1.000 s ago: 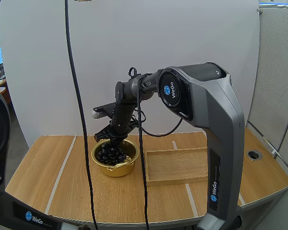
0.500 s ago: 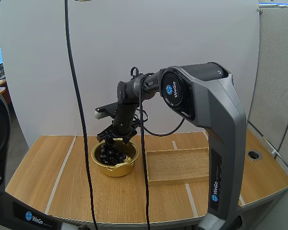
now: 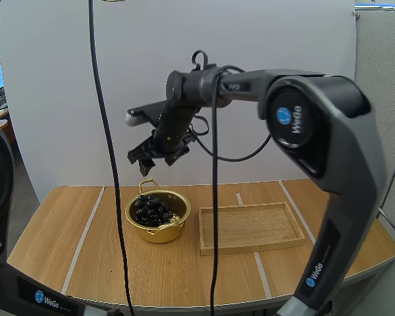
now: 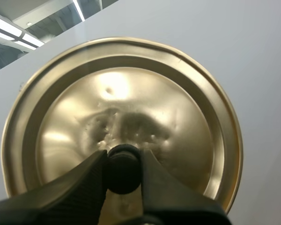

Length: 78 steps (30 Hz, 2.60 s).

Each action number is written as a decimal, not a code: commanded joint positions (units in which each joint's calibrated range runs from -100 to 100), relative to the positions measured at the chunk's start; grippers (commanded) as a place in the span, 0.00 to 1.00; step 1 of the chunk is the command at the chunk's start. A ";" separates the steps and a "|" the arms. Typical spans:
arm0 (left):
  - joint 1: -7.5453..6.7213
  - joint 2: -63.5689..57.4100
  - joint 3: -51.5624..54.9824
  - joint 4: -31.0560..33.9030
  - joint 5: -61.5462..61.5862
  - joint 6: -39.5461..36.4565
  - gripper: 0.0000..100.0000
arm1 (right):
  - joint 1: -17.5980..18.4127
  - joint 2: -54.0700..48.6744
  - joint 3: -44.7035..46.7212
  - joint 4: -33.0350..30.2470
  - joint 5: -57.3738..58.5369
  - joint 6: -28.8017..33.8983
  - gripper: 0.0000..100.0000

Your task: Open the pot, put the grape inside, and close it

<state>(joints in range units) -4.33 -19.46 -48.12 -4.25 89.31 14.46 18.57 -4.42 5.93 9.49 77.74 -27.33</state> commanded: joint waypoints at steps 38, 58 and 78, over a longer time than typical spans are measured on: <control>-0.18 -0.45 -0.43 0.20 -2.03 -0.13 0.00 | -0.10 -54.55 24.31 -10.13 17.64 9.39 0.42; -0.18 -0.45 -0.43 0.20 -2.03 -0.13 0.00 | -0.10 -68.90 40.10 -11.52 22.26 11.91 0.00; -0.18 -0.45 -0.43 0.20 -2.03 -0.13 0.00 | -0.10 -82.10 46.00 -7.55 18.19 13.01 0.00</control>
<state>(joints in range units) -4.33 -19.46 -48.12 -4.25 89.31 14.46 18.57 -86.09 49.79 1.72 98.80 -14.62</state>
